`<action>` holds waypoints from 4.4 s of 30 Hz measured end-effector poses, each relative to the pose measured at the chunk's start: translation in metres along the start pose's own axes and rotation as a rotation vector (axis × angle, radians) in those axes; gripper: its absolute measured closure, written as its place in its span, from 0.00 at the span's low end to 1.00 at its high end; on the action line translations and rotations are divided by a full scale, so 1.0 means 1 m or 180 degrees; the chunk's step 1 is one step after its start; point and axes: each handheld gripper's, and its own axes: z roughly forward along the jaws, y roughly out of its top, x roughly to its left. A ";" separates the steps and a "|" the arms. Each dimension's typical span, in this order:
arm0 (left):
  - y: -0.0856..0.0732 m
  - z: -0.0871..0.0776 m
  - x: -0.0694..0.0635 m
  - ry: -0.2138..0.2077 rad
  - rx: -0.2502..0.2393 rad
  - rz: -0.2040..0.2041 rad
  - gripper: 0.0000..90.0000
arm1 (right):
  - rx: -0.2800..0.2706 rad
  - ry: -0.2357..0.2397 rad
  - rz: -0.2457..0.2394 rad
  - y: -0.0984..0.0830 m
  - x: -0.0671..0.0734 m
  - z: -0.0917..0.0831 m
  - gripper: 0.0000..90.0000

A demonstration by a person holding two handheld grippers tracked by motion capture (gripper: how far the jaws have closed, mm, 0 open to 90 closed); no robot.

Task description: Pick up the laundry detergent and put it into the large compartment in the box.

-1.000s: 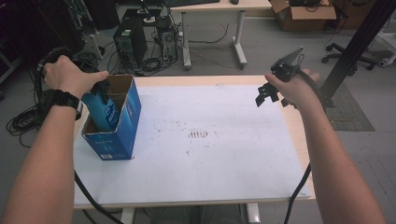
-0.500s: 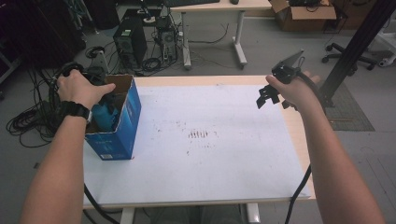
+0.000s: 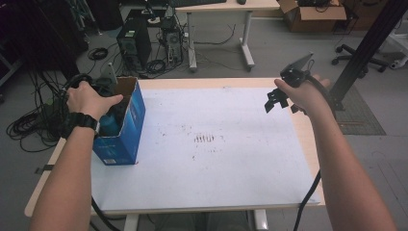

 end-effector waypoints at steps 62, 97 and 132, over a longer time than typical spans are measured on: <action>-0.008 -0.027 -0.002 -0.0055 -0.0078 0.0073 0.27 | -0.0022 0.0024 0.0010 -0.007 0.002 -0.005 0.04; -0.010 -0.091 -0.086 -0.0086 -0.0290 0.0638 0.17 | -0.0076 -0.0004 0.0009 -0.017 0.006 -0.020 0.04; -0.013 -0.046 -0.195 -0.0228 -0.0125 0.1389 0.06 | -0.0066 0.0003 -0.0027 -0.022 0.013 -0.018 0.04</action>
